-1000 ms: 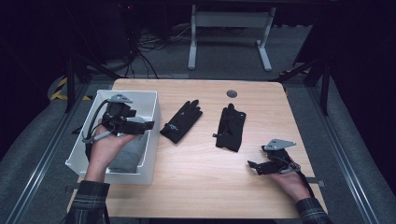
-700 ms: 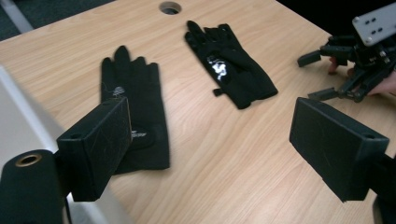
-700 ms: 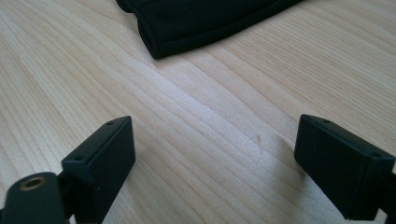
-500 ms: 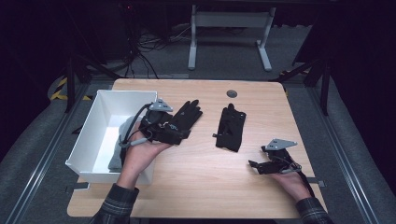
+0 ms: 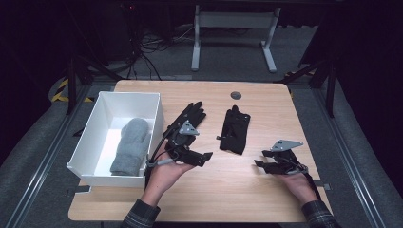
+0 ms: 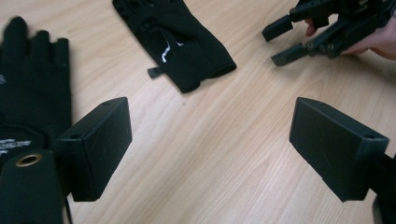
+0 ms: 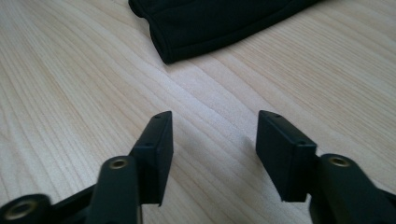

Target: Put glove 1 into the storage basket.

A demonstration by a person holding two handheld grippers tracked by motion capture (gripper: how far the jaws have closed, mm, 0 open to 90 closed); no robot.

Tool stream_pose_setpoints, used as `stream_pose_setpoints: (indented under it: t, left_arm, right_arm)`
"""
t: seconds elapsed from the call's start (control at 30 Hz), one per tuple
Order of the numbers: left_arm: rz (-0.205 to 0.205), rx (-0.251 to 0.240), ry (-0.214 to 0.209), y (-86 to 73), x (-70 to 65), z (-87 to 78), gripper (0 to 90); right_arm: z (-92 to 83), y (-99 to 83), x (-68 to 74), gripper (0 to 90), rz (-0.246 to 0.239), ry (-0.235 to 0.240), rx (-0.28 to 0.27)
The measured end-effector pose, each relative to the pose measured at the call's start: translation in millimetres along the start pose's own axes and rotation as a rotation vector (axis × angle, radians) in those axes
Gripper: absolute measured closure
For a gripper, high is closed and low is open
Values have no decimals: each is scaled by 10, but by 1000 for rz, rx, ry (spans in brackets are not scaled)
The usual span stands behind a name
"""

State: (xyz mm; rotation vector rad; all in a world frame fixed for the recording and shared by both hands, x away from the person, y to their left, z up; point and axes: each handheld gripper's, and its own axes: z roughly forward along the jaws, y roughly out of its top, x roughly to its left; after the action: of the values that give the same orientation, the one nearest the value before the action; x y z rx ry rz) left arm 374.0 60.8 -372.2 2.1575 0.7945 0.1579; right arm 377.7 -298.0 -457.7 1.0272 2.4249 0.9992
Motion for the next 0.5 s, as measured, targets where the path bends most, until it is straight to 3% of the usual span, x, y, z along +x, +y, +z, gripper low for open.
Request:
stream_pose_setpoints:
  t: [0.37,0.5]
  left_arm:
    - [11,61,9,-357,25,358,129]
    - [25,109,24,-480,44,479,121]
  right_arm:
    - [32,163,-19,856,-11,45,-26]
    - [91,273,-20,900,-18,59,-40]
